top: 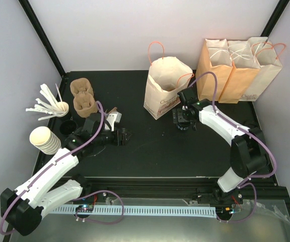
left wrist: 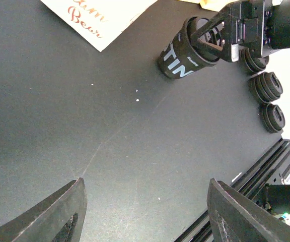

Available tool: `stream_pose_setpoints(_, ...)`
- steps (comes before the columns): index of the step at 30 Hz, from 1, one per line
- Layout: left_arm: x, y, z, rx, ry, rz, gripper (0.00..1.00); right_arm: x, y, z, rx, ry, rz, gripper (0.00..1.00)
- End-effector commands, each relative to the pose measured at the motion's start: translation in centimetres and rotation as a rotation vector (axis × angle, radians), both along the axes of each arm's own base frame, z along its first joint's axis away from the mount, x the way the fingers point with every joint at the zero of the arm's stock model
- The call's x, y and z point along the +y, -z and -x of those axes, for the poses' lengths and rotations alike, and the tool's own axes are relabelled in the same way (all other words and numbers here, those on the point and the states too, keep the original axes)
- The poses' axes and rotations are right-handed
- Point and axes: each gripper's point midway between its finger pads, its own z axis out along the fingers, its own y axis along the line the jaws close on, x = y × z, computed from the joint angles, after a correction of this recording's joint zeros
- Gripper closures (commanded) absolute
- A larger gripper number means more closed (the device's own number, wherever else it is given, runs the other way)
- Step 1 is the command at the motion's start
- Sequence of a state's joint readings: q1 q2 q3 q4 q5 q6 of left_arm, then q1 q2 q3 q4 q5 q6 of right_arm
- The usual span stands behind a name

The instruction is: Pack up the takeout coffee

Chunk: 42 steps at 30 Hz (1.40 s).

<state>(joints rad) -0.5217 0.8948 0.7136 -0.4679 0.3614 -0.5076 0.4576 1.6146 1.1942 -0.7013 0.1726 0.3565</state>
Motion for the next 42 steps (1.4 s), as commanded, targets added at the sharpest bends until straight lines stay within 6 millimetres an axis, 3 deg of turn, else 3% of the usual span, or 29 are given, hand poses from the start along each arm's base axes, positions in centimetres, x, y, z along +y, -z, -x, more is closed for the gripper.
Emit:
stream_pose_setpoints(1,-0.1,-1.8,-0.6,-0.040,-0.004,0.013,0.32,0.0,-2.4,-0.5,-0.043,-0.018,-0.007,0.06)
stream_pose_setpoints(10,-0.2,-2.3,-0.9,-0.042,-0.005,0.013,0.31,-0.2,-5.4,-0.4,-0.088,-0.037,-0.002,0.01)
stream_pose_setpoints(12,0.2,-2.8,-1.0,-0.057,-0.019,-0.003,0.32,0.7,-6.6,0.0,-0.107,-0.075,-0.039,0.02)
stream_pose_setpoints(15,1.4,-3.4,-1.2,-0.082,-0.058,-0.059,0.31,3.6,-8.2,1.5,-0.136,-0.197,-0.112,0.01)
stream_pose_setpoints(19,5.8,-3.4,-2.2,-0.084,-0.267,-0.219,0.28,8.0,-8.8,4.7,-0.170,-0.354,-0.148,0.02)
stream_pose_setpoints(24,12.1,-3.5,-2.2,-0.056,-0.520,-0.342,0.13,11.8,-9.1,8.8,-0.204,-0.500,-0.245,0.02)
stream_pose_setpoints(29,16.5,-5.3,-1.5,-0.072,-0.664,-0.435,0.13,12.6,-8.6,11.0,-0.215,-0.551,-0.345,0.03)
stream_pose_setpoints(34,21.3,-7.7,0.0,-0.056,-0.815,-0.597,0.28,12.2,-8.5,12.3,-0.260,-0.585,-0.394,0.03)
stream_pose_setpoints(38,25.0,-10.0,0.9,-0.044,-0.925,-0.694,0.32,12.4,-8.3,13.4,-0.251,-0.623,-0.436,0.03)
stream_pose_setpoints(42,27.8,-10.2,1.5,0.013,-1.013,-0.730,0.35,13.0,-8.0,14.1,-0.217,-0.649,-0.475,0.03)
